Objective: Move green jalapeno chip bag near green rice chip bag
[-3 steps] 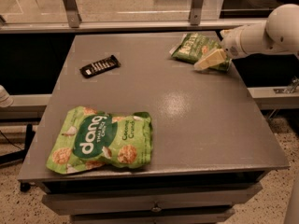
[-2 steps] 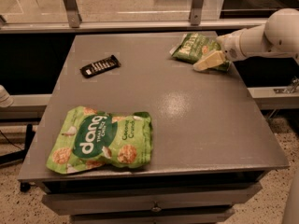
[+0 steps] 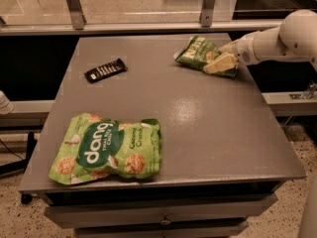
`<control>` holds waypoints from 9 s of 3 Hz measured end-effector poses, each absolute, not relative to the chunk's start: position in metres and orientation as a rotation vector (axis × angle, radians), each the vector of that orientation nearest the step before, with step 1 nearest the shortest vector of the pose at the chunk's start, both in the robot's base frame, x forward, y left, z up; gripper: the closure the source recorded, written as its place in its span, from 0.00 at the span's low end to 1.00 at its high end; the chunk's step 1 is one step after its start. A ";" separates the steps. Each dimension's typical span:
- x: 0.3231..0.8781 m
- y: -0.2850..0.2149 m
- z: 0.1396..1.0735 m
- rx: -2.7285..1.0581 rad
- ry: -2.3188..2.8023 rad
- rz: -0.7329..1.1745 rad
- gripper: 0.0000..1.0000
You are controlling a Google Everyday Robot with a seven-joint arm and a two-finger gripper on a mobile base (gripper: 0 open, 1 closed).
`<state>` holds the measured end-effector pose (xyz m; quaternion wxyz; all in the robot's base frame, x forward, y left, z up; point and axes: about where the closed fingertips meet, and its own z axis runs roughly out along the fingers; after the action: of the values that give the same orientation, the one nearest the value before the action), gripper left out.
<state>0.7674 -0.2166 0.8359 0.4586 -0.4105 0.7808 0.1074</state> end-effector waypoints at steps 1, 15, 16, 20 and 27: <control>0.767 -0.217 0.837 -1.011 1.923 0.265 0.89; 0.635 -0.197 0.907 -1.612 2.081 0.185 0.00; 0.643 -0.215 0.904 -1.482 2.057 0.205 0.00; 0.718 -0.205 0.857 -1.179 2.019 0.277 0.00; 0.734 -0.186 0.834 -1.137 2.033 0.326 1.00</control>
Offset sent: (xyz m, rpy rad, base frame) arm -0.0442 0.0286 0.0261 0.0895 0.0105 0.1292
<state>0.7343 -0.1861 0.8340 0.3848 -0.4463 0.7978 0.1278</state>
